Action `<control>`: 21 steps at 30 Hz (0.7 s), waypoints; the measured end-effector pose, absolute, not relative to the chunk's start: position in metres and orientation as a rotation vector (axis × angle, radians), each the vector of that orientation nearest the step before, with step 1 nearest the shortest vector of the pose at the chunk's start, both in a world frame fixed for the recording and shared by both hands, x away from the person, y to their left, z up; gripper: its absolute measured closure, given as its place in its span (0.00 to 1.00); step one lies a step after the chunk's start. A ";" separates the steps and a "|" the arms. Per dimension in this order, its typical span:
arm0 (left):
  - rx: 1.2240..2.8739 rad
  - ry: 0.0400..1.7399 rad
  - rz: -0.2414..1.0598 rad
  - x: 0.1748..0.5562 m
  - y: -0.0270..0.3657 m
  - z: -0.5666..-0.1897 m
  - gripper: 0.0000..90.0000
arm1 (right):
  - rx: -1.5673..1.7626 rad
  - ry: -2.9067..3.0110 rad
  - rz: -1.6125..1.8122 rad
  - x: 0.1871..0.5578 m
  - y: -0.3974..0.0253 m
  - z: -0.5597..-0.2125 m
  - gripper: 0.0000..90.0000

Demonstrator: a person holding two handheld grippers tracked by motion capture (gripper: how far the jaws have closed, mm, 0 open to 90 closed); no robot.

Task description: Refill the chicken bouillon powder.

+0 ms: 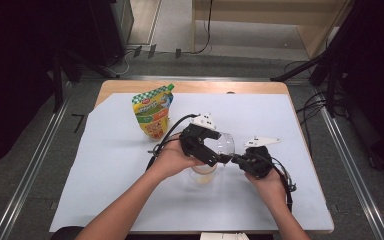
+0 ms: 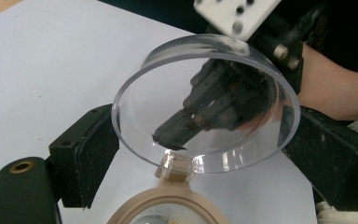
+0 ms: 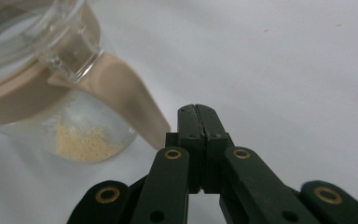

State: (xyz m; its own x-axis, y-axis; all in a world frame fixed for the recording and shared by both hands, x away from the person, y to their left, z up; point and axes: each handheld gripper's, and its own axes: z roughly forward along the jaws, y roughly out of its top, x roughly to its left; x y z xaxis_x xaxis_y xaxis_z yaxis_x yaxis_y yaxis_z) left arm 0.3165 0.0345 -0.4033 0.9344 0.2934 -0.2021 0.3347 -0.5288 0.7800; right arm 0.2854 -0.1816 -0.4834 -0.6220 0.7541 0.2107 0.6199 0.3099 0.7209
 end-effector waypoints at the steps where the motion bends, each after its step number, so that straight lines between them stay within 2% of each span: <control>1: 2.158 0.445 -0.058 0.316 0.033 -0.404 0.14 | 1.274 2.403 1.205 0.285 -0.182 -0.483 1.00; 10: 2.181 0.423 -0.092 0.320 0.027 -0.403 0.13 | 1.236 2.402 1.197 0.275 -0.191 -0.471 0.99; 16: 2.191 0.427 -0.114 0.319 0.025 -0.404 0.04 | 1.230 2.408 1.194 0.273 -0.191 -0.470 0.99; 21: 2.181 0.417 -0.115 0.318 0.026 -0.401 0.01 | 1.252 2.400 1.204 0.274 -0.196 -0.468 0.98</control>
State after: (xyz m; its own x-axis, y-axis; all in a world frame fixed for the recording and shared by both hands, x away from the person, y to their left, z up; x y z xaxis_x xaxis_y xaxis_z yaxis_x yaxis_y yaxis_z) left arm 0.3180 0.0261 -0.4008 0.9392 0.2547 -0.2303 0.3366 -0.5504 0.7640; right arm 0.2737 -0.1957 -0.4680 -0.6296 0.7517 0.1964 0.6070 0.3182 0.7282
